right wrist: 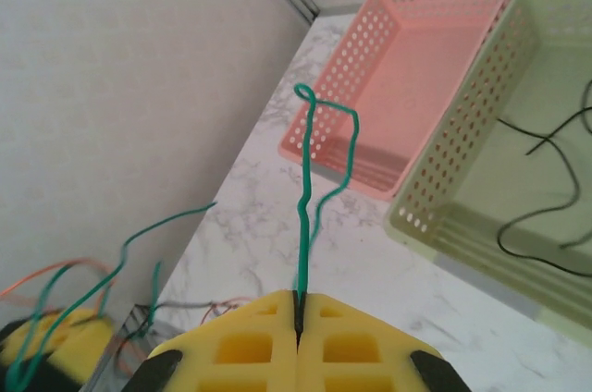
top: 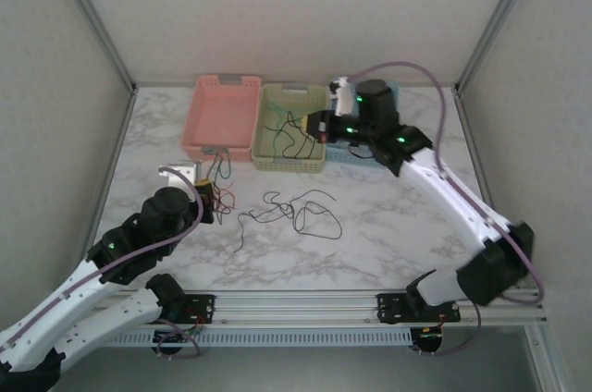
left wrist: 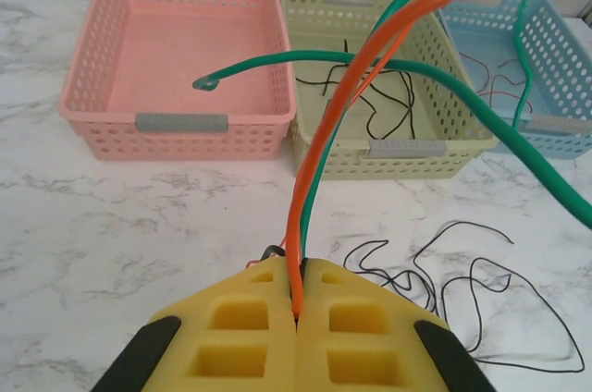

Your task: Untangle the cables

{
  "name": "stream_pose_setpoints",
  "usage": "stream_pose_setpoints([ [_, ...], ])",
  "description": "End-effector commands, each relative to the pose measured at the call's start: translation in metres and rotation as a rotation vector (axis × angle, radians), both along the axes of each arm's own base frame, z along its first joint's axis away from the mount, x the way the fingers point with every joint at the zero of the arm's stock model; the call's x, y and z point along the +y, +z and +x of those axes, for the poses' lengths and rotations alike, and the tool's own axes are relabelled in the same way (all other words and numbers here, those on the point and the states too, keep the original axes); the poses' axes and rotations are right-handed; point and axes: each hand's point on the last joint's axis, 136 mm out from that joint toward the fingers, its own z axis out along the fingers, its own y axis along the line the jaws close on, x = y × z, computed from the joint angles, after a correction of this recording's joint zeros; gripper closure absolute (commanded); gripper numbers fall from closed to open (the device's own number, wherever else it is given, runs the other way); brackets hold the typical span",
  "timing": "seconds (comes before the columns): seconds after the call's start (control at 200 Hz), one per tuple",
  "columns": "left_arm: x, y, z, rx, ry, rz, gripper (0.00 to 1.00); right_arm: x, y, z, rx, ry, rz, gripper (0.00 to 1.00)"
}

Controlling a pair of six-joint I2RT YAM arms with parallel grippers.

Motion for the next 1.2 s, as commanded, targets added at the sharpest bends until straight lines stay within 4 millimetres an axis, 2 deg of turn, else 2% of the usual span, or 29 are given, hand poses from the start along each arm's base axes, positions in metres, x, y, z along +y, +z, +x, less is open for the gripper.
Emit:
stream_pose_setpoints([
  [0.0,0.016,0.014,-0.008,-0.013,0.039,-0.025,1.0,0.033,0.02,0.047,-0.061,-0.07,0.106,1.0],
  [0.035,0.017,0.015,-0.01,-0.015,0.04,-0.03,1.0,0.043,0.013,0.061,-0.049,-0.087,0.107,1.0],
  [0.22,0.024,0.012,-0.012,-0.001,0.063,-0.007,1.0,0.116,-0.021,0.11,-0.028,-0.082,0.099,1.0],
  [0.38,0.022,0.011,-0.012,0.003,0.056,-0.012,1.0,0.154,-0.063,0.152,0.061,-0.123,0.102,1.0],
  [0.431,0.022,0.011,-0.012,0.004,0.055,-0.012,1.0,0.162,-0.074,0.161,0.079,-0.134,0.087,1.0],
  [0.551,0.019,0.009,-0.011,0.008,0.044,-0.017,1.0,0.179,-0.079,0.174,0.067,-0.125,0.065,1.0],
  [0.671,0.018,0.009,-0.012,0.01,0.039,-0.02,1.0,0.181,-0.101,0.187,0.089,-0.174,0.045,1.0],
  [0.761,0.018,0.01,-0.012,0.004,0.038,-0.028,1.0,0.184,-0.113,0.189,0.097,-0.175,0.043,0.98],
  [0.856,0.016,0.009,-0.013,0.01,0.03,-0.029,1.0,0.191,-0.113,0.186,0.075,-0.119,0.051,0.86],
  [1.051,0.013,0.008,-0.011,0.015,0.026,-0.027,1.0,0.194,-0.118,0.177,0.075,-0.056,0.027,0.48],
  [1.116,0.014,0.008,-0.011,0.013,0.025,-0.027,1.0,0.195,-0.113,0.174,0.069,-0.041,0.029,0.37],
  [1.196,0.014,0.008,-0.012,0.013,0.026,-0.028,1.0,0.194,-0.097,0.17,0.028,-0.017,0.024,0.25],
])
